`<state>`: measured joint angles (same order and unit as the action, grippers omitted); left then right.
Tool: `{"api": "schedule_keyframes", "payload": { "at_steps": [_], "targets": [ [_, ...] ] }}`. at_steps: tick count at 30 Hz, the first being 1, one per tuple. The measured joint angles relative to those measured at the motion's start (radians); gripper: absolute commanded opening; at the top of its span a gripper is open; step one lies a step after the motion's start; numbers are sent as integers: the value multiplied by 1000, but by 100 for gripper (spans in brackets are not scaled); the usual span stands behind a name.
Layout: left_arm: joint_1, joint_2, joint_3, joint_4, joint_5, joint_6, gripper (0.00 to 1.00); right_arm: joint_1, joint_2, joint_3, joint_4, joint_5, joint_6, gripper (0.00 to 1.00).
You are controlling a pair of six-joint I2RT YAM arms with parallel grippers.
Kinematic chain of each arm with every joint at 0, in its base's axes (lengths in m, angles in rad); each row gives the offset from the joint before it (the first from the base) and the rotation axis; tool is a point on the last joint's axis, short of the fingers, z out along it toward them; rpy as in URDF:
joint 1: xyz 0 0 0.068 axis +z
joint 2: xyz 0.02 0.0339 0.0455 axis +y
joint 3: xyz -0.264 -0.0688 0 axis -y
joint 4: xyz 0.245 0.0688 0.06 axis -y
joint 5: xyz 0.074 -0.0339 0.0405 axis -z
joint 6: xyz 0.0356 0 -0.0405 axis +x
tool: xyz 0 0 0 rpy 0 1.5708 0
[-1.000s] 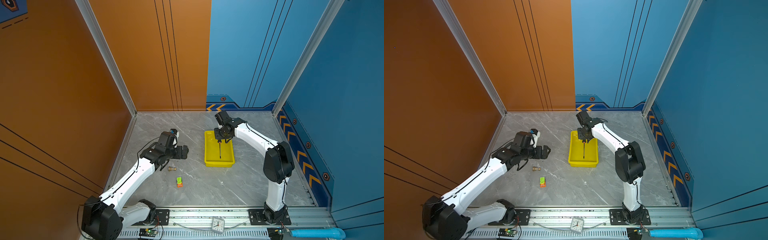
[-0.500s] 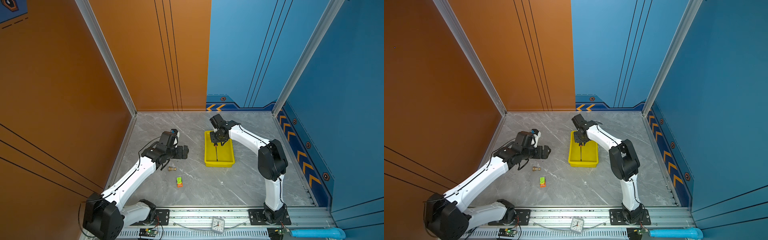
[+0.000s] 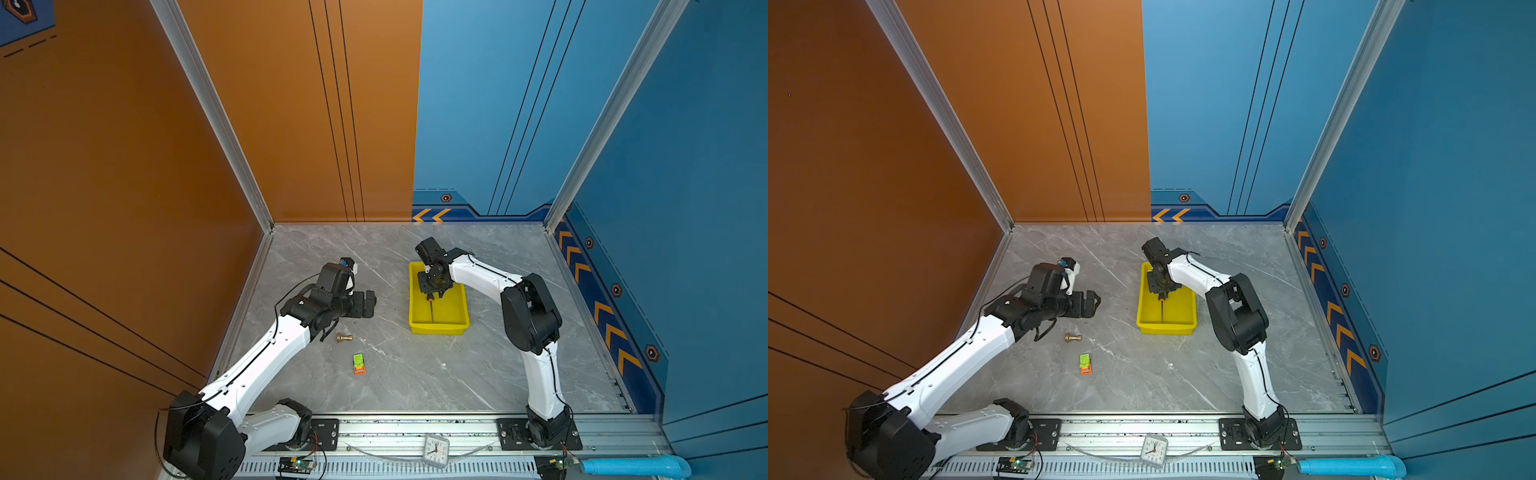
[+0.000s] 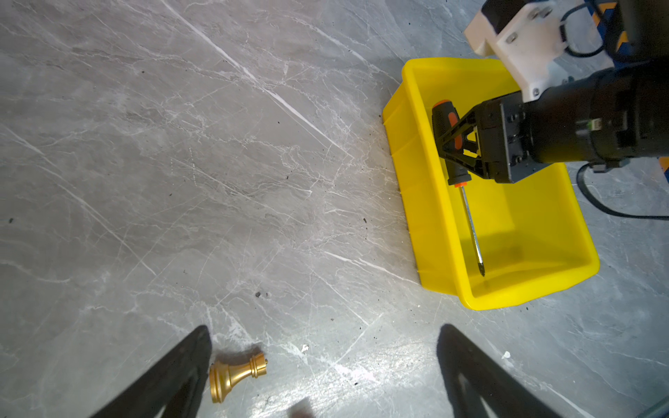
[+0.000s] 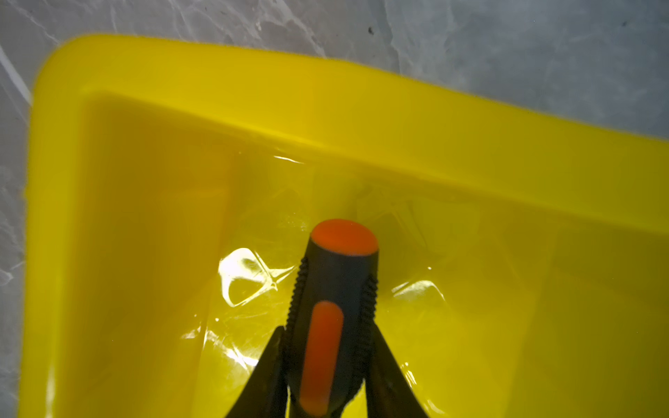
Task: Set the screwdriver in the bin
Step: 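Lower the screwdriver into the yellow bin and open the right gripper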
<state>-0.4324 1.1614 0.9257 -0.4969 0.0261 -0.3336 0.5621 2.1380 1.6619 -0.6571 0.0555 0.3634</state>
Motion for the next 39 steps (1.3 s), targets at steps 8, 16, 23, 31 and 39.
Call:
{"api": "schedule_keyframes", "payload": {
  "at_steps": [8,16,23,31,39],
  "targets": [
    [0,-24,-23,0,-12,-5,98,0,2,-24,32,0,4,13],
    [0,-35,-47,-1,-26,-13,98,0,2,-48,52,0,11,31],
    [-1,-38,-51,-1,-32,-15,98,0,2,-48,53,5,11,42],
    [0,-38,-51,0,-46,-11,98,1,-39,-51,56,29,11,51],
    [30,-43,-51,-1,-77,-2,98,19,-230,-56,45,84,6,62]
  ]
}}
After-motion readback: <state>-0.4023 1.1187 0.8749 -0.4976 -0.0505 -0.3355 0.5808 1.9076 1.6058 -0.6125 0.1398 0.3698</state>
